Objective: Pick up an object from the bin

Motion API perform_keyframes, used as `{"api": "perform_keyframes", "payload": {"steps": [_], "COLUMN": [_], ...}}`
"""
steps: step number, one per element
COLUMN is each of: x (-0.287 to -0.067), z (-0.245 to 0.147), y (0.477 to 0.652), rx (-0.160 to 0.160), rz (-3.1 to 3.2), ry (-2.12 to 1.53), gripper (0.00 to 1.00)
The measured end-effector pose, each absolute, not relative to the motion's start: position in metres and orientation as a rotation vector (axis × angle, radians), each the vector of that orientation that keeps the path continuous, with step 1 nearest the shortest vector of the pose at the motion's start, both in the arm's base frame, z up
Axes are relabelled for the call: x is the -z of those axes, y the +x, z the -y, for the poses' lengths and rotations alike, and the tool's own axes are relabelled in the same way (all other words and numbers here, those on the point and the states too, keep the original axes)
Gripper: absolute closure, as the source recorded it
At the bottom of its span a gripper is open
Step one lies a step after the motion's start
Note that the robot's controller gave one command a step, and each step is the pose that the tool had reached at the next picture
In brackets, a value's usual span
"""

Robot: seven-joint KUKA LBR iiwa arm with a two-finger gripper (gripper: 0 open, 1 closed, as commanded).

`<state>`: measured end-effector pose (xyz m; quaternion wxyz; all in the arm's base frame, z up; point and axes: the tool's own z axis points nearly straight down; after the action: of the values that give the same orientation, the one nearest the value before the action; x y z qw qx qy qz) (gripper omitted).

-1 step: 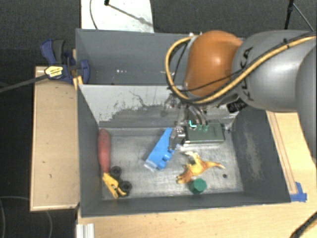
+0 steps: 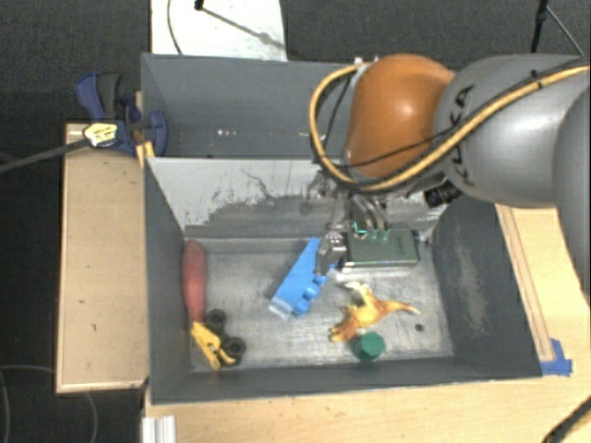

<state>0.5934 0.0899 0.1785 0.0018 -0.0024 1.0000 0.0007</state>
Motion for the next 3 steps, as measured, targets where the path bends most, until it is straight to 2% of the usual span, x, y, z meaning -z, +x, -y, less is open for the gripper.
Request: {"api": "perform_keyframes", "payload": {"steps": [1, 2, 3], "x": [-0.128, -0.083, -0.083], "z": [-0.085, -0.061, -0.062], "y": [0.593, 0.58, 0.58], "rx": [-0.004, -0.003, -0.003], "rz": [-3.132, -3.135, -3.135], "ry": [-0.006, 0.029, 0.03], "gripper": [0.0, 1.0, 1.0]}}
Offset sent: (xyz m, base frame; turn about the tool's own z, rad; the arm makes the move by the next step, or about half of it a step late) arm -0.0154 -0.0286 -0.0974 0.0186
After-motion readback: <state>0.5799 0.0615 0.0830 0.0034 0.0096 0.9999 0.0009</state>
